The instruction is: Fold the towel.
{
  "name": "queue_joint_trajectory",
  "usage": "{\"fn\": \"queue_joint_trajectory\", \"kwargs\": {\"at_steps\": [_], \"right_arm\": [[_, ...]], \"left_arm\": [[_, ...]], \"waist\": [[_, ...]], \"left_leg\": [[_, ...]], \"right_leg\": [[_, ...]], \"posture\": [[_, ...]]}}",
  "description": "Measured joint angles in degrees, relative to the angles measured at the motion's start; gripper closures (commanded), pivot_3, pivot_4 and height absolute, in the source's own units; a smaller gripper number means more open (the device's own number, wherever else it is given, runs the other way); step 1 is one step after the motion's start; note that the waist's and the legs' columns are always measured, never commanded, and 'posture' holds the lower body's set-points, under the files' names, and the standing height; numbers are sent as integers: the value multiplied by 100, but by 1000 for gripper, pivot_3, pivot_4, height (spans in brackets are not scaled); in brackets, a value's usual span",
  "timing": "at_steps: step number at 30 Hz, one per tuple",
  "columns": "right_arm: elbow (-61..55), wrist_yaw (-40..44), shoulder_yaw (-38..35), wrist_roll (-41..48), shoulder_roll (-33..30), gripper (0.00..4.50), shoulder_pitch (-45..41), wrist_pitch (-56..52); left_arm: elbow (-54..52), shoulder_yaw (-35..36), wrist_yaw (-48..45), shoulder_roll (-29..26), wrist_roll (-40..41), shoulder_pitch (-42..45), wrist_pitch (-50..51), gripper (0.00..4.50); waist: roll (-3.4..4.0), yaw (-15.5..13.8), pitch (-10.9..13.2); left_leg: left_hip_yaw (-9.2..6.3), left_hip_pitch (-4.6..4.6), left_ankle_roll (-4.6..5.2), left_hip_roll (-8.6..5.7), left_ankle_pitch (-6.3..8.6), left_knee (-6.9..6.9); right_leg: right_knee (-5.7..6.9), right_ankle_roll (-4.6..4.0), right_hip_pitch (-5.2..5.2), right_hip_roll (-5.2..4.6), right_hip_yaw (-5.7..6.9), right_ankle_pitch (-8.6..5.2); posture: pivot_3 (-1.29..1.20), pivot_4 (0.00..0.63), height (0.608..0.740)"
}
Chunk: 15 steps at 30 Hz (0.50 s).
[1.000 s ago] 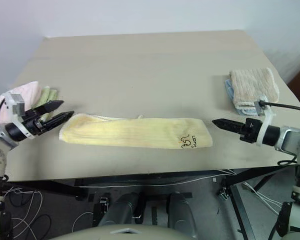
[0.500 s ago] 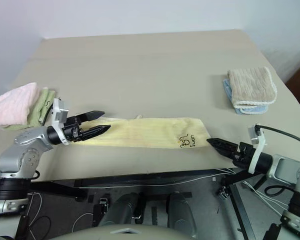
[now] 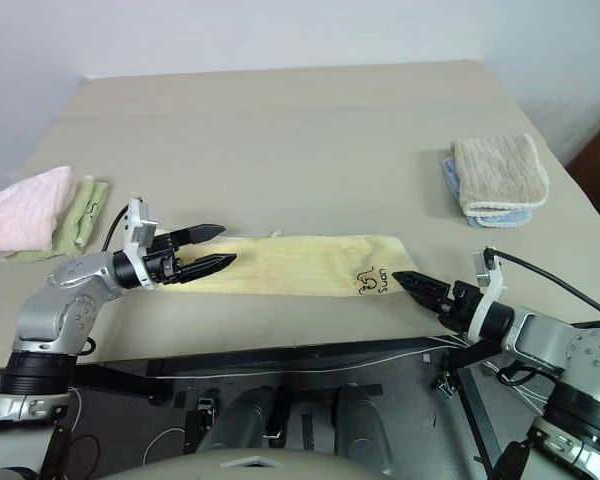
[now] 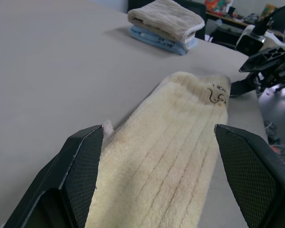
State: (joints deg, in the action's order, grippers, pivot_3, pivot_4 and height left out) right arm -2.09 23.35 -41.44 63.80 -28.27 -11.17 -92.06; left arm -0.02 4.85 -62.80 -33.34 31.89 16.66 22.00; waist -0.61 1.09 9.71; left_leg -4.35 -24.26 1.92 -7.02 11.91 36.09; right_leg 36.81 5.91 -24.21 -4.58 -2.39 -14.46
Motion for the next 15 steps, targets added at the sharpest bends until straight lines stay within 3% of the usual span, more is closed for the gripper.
{"fn": "queue_joint_trajectory", "kwargs": {"at_steps": [3, 12, 15], "right_arm": [[141, -91, -45, -17, 53, 630, -61, 5], [504, -525, -243, 0, 350, 3720, -179, -12], [493, -583, -307, 146, 401, 4459, -212, -13]], "left_arm": [[-8, -10, 57, 35, -15, -14, -5, 538], [-11, -85, 110, 117, -161, -84, -187, 538], [-11, -147, 108, 197, -208, -143, -273, 538]], "waist": [[-4, 5, -2], [-14, 10, -9], [-39, 18, -20]], "left_leg": [[0, 9, 0, 2, 0, -3], [0, 9, 0, 12, 0, -17], [-1, 24, 1, 18, 2, -16]], "right_leg": [[-20, -3, 17, 1, 0, 2], [-47, -4, 20, 13, 1, 4], [-63, -8, 47, 16, 2, 7]], "posture": [[0, 150, 740], [0, 150, 740], [0, 150, 740]]}}
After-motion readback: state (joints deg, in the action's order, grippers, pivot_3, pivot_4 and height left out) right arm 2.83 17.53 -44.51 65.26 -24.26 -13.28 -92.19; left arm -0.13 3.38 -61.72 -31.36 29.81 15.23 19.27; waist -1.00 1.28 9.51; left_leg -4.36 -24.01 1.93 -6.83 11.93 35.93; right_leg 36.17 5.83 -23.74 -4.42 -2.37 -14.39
